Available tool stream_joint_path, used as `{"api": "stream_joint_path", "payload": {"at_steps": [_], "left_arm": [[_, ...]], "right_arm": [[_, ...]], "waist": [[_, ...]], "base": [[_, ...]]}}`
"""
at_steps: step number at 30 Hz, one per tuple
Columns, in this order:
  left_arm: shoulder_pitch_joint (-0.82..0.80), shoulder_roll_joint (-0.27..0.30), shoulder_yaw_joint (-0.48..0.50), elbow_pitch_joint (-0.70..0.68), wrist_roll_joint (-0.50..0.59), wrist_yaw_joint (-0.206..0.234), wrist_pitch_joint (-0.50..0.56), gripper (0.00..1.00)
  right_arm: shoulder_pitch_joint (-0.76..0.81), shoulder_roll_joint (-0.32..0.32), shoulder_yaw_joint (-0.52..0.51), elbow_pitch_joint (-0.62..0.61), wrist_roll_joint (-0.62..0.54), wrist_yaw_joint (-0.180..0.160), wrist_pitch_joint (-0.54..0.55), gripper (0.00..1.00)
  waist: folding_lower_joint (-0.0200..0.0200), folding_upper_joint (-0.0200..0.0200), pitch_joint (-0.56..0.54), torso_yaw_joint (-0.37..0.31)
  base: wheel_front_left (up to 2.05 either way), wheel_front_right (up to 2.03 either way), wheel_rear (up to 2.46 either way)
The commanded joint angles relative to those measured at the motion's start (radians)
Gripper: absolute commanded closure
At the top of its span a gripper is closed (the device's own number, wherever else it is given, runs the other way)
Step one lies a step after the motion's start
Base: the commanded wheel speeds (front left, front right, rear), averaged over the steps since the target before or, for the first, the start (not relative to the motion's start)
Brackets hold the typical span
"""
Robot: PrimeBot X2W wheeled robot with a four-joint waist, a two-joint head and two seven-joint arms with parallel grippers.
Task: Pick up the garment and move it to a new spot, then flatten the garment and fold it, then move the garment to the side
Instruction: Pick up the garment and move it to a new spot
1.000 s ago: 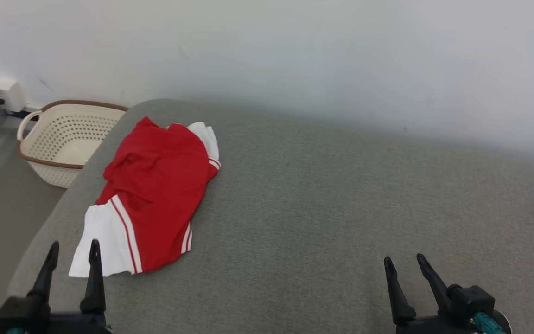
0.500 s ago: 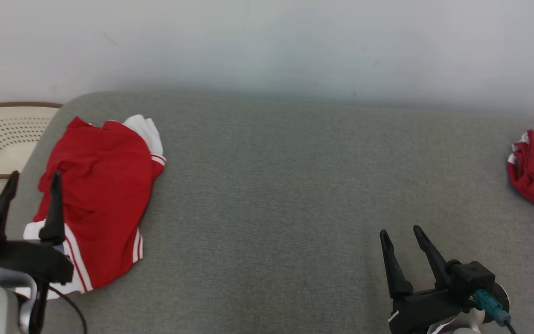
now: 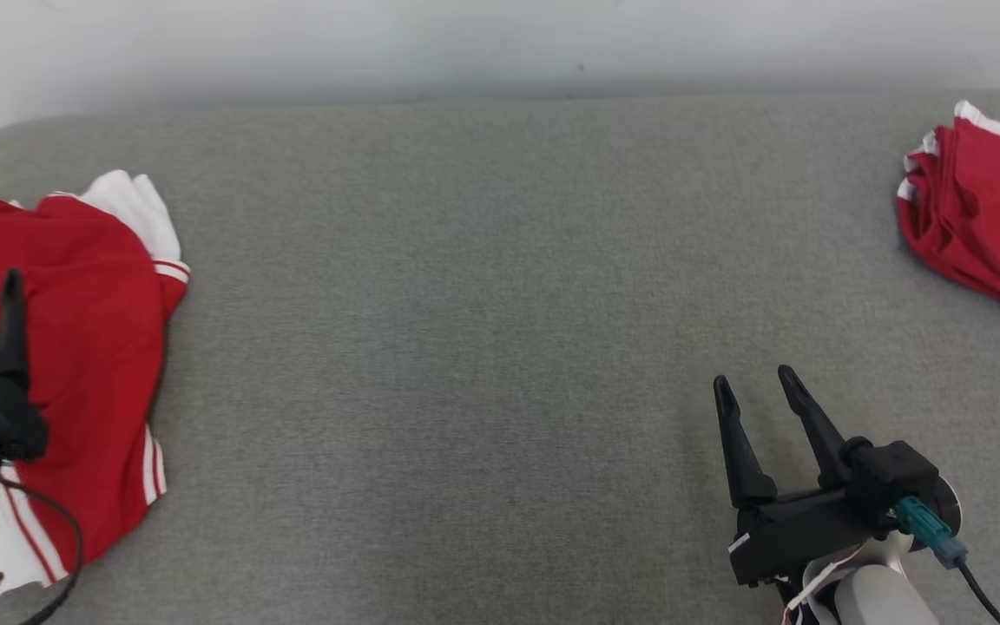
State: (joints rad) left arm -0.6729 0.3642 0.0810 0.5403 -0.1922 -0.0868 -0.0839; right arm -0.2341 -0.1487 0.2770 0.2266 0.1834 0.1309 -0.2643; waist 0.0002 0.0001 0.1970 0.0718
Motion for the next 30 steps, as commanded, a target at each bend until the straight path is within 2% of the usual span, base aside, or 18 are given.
{"api": "stream_joint_path", "payload": {"at_steps": [1,10,14,18,26,27,28,30], "left_arm": [[-0.031,0.024,-0.002,0.054,0.001,-0.007,0.012,0.00],[-0.127,0.091,-0.035,0.266,0.000,-0.025,0.060,0.00],[-0.167,0.103,-0.067,0.357,-0.008,-0.035,0.091,0.00],[-0.190,0.108,-0.095,0.453,-0.033,-0.040,0.172,0.00],[-0.196,0.105,-0.151,0.564,-0.110,-0.043,0.282,0.00],[-0.196,0.108,-0.157,0.567,-0.111,-0.043,0.276,0.38],[-0.197,0.110,-0.177,0.565,-0.117,-0.043,0.256,1.00],[-0.207,0.121,-0.193,0.555,-0.117,-0.042,0.222,1.00]], "right_arm": [[-0.017,-0.005,0.006,-0.004,0.001,0.000,-0.002,0.00],[-0.045,-0.006,0.005,-0.007,0.002,0.000,-0.002,0.00],[-0.048,-0.010,0.002,-0.011,0.000,0.000,-0.002,0.00],[-0.056,-0.013,0.003,-0.012,0.000,0.000,-0.002,0.00],[-0.059,-0.021,0.004,-0.013,0.002,0.000,-0.002,0.00],[-0.059,-0.022,0.003,-0.013,0.003,0.000,-0.002,0.00],[-0.058,-0.022,0.001,-0.013,0.002,0.000,-0.002,0.00],[-0.056,-0.024,-0.003,-0.011,-0.001,0.000,-0.002,0.00]], "waist": [[-0.0002,-0.0001,0.059,-0.056],[-0.0002,-0.0001,0.101,-0.100],[-0.0002,-0.0001,0.112,-0.112],[-0.0002,-0.0001,0.119,-0.122],[-0.0002,-0.0001,0.129,-0.139],[-0.0002,-0.0001,0.129,-0.140],[-0.0002,-0.0001,0.129,-0.140],[-0.0002,-0.0001,0.125,-0.137]], "base": [[0.00,0.00,0.00],[0.00,0.00,0.00],[0.00,0.00,0.00],[0.00,0.00,0.00],[0.00,0.00,0.00],[0.00,0.00,0.00],[0.00,0.00,0.00],[0.00,0.00,0.00]]}}
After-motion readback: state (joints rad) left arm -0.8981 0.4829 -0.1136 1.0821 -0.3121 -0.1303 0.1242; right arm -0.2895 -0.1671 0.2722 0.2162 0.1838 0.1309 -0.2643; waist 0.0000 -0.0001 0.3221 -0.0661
